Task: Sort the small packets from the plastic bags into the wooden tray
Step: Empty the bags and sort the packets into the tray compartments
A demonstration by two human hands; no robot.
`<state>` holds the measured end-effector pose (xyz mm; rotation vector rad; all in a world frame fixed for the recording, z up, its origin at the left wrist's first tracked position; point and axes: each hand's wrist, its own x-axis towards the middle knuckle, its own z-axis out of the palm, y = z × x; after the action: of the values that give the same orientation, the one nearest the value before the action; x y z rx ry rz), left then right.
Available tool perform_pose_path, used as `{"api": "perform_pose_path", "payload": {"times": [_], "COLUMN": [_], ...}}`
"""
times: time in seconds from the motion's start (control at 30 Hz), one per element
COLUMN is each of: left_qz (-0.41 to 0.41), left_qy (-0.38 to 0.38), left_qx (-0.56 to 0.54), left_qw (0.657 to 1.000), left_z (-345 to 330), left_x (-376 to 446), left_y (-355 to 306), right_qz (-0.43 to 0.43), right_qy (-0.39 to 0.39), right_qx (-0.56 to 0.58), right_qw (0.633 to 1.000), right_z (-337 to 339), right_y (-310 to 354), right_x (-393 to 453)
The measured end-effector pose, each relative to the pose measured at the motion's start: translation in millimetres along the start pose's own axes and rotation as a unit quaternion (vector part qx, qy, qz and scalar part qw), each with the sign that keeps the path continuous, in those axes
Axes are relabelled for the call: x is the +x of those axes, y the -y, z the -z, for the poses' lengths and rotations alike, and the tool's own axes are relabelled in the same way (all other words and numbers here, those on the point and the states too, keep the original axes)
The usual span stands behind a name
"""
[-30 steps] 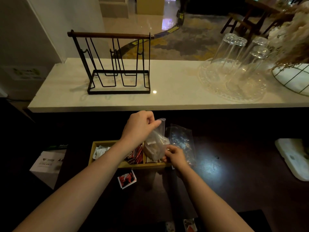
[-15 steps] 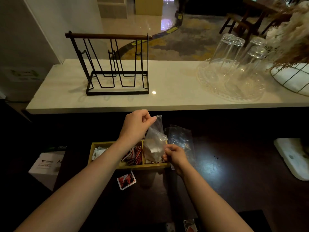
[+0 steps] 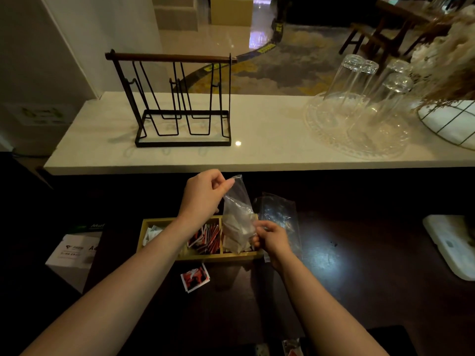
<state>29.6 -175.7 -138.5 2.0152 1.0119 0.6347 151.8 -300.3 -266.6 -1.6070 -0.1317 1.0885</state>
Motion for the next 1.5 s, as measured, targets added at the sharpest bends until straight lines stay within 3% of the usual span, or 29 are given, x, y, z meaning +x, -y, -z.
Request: {"api": "perform_pose_path", "payload": {"times": [0.57,0.8,1.13,1.5], "left_qz": [-0.008,-0.02,-0.039,0.009], "left_qy": [0.015,-0.008,0.063,0.057], "left_qx": [-0.031,-0.012,-0.076,-0.085], "left_qw": [0.999,1.0,0.994,0.995], "left_z": [2,5,-14,-4], "left_x": [-3,-4,1,7], "left_y": [7,-2,-39,-28], "right_qz": [-0.015,-0.003,-0.038,-0.006], "right_qy": [0.024,0.03,0.025,0.017], "right_qx": [0.062,0.019,0.112,0.125], "right_qw": [0.998,0.999,0.993,0.992], "right_z": [3,0,-11,4], "right_y": [-2,-3,-6,-2], "right_x": [-6,-5,-11,-14]}}
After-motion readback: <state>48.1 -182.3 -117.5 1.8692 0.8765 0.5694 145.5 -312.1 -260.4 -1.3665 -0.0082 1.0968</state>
